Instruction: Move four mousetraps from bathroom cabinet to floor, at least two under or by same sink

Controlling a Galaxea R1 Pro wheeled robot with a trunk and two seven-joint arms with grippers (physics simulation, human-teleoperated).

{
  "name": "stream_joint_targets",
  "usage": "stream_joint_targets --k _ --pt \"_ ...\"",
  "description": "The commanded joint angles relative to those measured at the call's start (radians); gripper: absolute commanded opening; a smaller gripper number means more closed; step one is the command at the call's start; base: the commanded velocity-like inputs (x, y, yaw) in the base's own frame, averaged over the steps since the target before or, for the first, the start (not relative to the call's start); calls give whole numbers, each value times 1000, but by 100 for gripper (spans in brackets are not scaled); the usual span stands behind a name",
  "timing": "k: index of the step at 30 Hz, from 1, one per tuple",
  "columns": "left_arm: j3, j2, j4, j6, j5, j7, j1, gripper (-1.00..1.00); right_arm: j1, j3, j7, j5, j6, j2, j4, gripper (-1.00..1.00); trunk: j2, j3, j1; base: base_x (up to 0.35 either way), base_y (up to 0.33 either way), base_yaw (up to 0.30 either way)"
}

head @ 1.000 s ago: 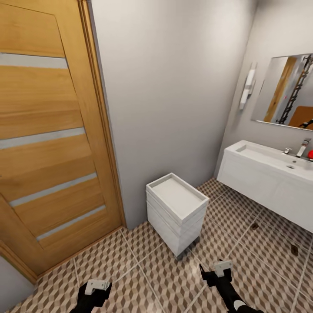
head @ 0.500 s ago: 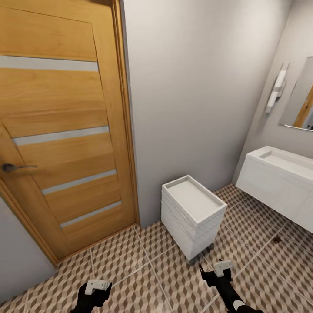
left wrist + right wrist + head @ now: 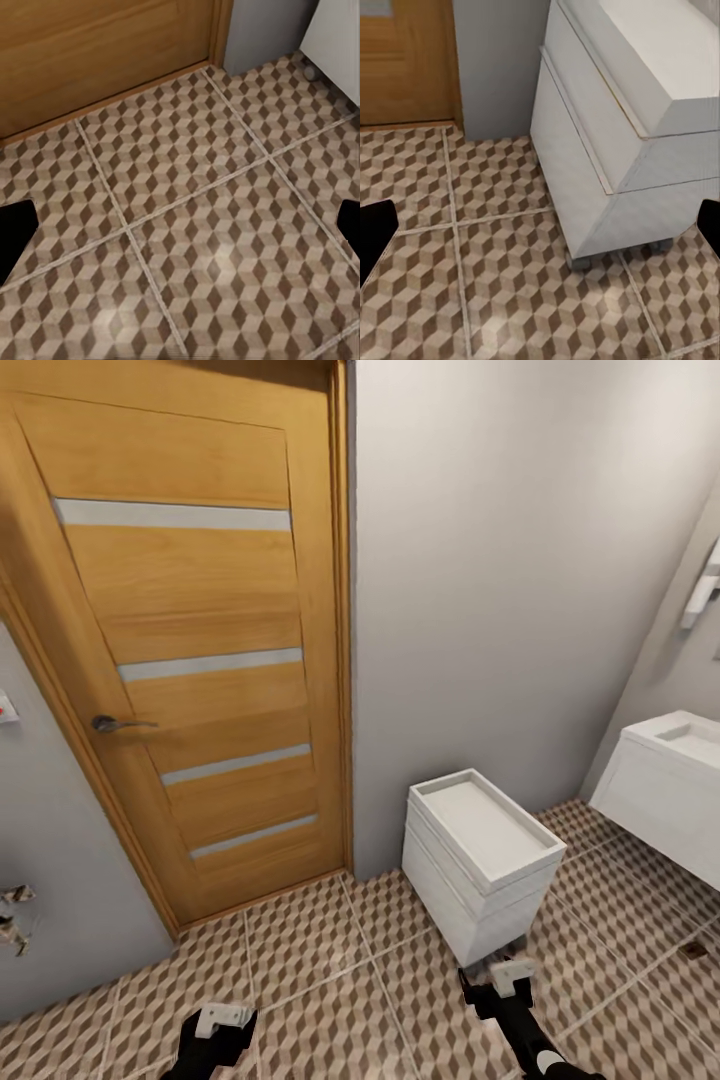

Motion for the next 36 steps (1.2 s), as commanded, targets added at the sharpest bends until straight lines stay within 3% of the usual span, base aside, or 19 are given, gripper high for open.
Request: stream_joint_targets --k 1,36 --pt "0 0 0 0 0 0 0 100 0 0 0 0 0 0 0 100 0 1 0 -80 0 275" --pt "0 -1 0 0 0 0 0 100 3 0 -23 0 0 12 1 100 0 20 0 -52 0 275"
